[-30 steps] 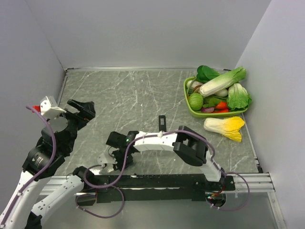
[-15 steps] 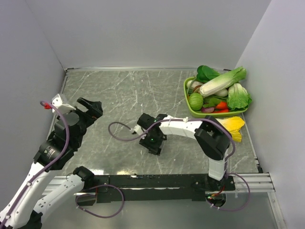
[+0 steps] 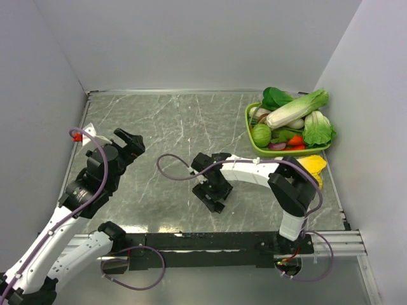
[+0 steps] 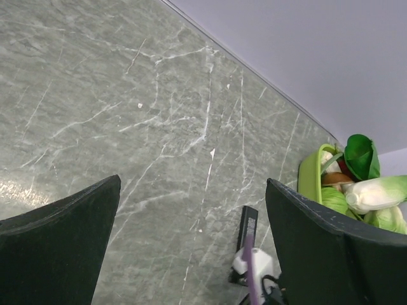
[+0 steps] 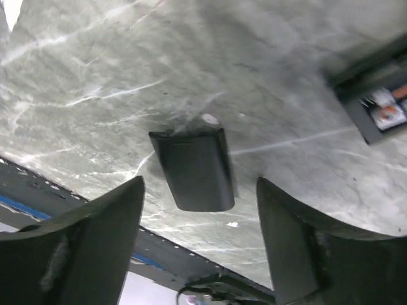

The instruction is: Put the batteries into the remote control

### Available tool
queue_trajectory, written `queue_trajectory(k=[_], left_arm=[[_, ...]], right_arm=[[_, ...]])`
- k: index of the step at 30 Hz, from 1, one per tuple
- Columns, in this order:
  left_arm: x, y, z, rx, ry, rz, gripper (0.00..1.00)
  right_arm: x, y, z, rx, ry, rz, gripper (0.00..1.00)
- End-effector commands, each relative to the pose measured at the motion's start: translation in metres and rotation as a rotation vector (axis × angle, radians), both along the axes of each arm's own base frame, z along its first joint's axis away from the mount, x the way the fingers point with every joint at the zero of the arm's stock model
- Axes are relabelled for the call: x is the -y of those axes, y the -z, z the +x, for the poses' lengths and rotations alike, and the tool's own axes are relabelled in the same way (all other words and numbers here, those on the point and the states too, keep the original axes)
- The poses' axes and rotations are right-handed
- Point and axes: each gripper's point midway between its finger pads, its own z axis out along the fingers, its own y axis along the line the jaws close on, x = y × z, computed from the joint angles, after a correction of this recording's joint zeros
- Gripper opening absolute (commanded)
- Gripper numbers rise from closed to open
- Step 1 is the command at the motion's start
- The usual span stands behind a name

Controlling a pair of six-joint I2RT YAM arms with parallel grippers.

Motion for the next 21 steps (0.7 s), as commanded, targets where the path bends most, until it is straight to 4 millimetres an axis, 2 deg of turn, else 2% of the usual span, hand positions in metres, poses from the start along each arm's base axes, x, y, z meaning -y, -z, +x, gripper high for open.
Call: queue_trajectory(k=[1,5,10,16,21], left_arm=[[0.006,0.004,0.004,0.013,0.022,-0.005,0.99],[0.009,0.029,0.003,-0.039,0.039,-0.002,0.99],[0.019,0.059,0.001,-0.089,0.089,-0.036,0.99],[0.028,0.073,-0.002,-0.121,0.138,-0.037,0.99],[0.041,0.078,-0.001,-0.128,0.217,-0.022,0.99]], right_arm=[[-0.007,-0.041,0.033,0.147,0.137,0.093,0.87],[-0.007,-0.061,0.065,0.245,0.282,0.155,0.96],[-0.001,-0.059,0.1,0.287,0.438,0.158,0.94],[-0.005,-0.04,0.118,0.274,0.532,0.128,0.89],[-0.009,-0.027,0.123,0.27,0.544,0.12,0.84]])
